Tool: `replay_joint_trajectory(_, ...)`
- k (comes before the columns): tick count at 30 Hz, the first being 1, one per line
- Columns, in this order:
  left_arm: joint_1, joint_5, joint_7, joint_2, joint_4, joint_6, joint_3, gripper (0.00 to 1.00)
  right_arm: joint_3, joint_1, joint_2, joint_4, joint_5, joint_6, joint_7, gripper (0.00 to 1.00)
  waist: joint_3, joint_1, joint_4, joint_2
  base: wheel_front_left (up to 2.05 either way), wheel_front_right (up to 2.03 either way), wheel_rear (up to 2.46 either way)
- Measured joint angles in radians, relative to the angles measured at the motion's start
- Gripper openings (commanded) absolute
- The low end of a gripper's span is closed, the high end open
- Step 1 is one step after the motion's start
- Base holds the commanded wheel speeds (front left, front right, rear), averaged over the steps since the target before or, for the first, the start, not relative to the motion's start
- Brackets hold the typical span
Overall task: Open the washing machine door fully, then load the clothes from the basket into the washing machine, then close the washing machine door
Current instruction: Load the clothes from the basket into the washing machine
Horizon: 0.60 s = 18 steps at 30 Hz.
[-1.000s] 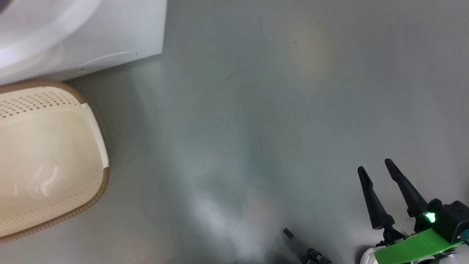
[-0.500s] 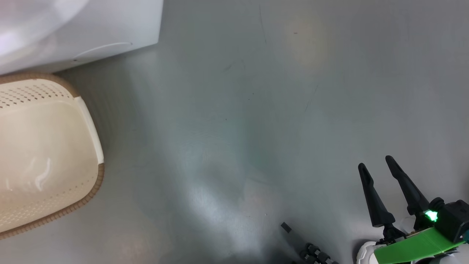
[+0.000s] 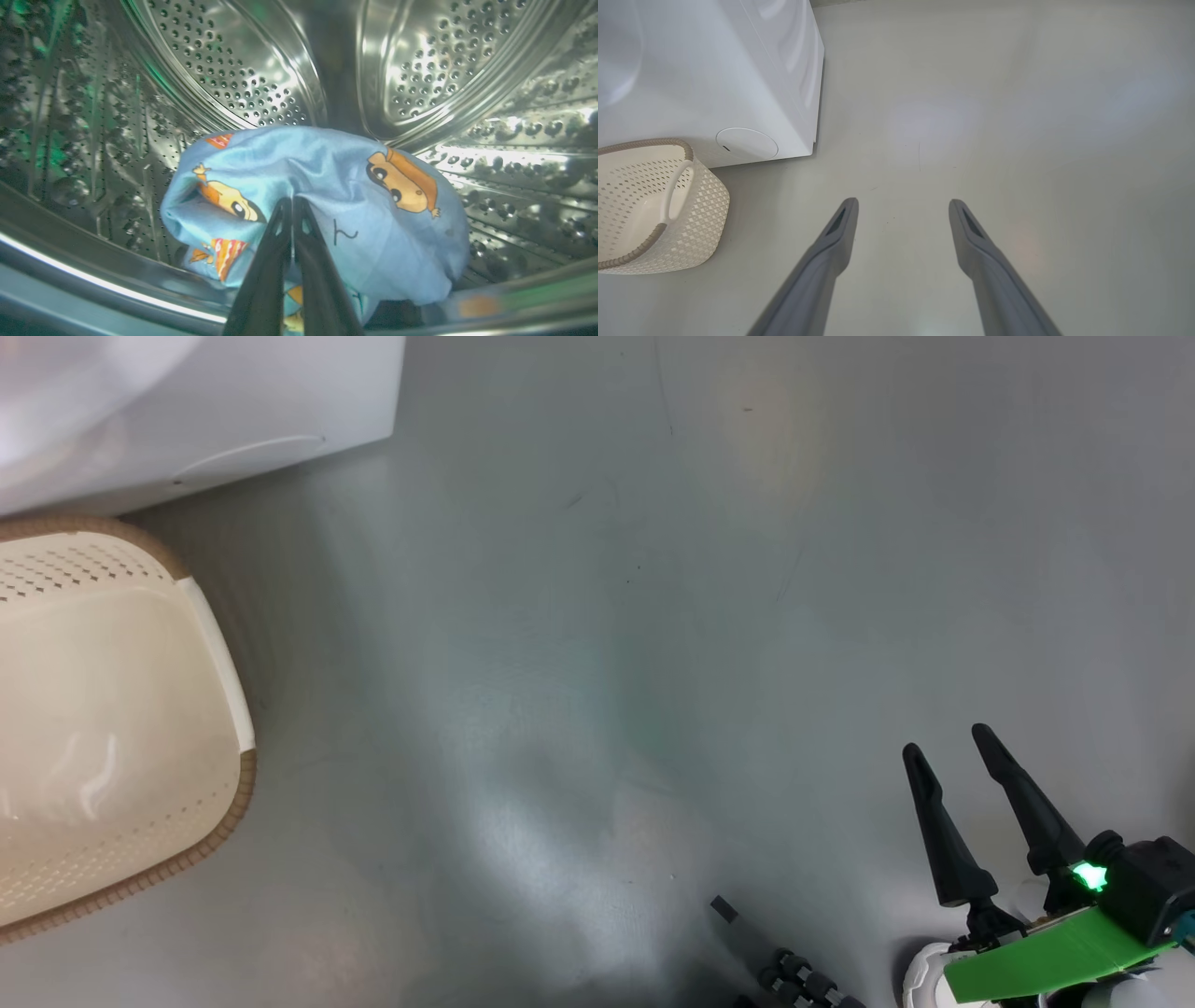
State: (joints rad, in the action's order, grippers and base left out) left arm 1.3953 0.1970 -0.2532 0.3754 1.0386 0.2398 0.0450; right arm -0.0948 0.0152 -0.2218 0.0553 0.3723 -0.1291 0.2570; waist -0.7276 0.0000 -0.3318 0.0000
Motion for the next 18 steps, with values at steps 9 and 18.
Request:
replay_joint_trajectory(9, 0.081, -0.001, 0.024, -0.010, 0.134, -0.034, 0.031, 0.49, -0.017, 0.007, 0.009, -0.012, 0.000, 0.000, 0.000, 1.00, 0.013, 0.0000, -0.002, 0.0000, 0.00, 0.00, 0.00)
replay_joint_trajectory(18, 0.078, 0.022, 0.006, -0.017, 0.202, -0.023, 0.013, 1.00, -0.028, 0.016, 0.018, -0.038, 0.008, 0.000, 0.000, 1.00, 0.052, 0.0000, 0.007, 0.0000, 0.00, 0.00, 0.00)
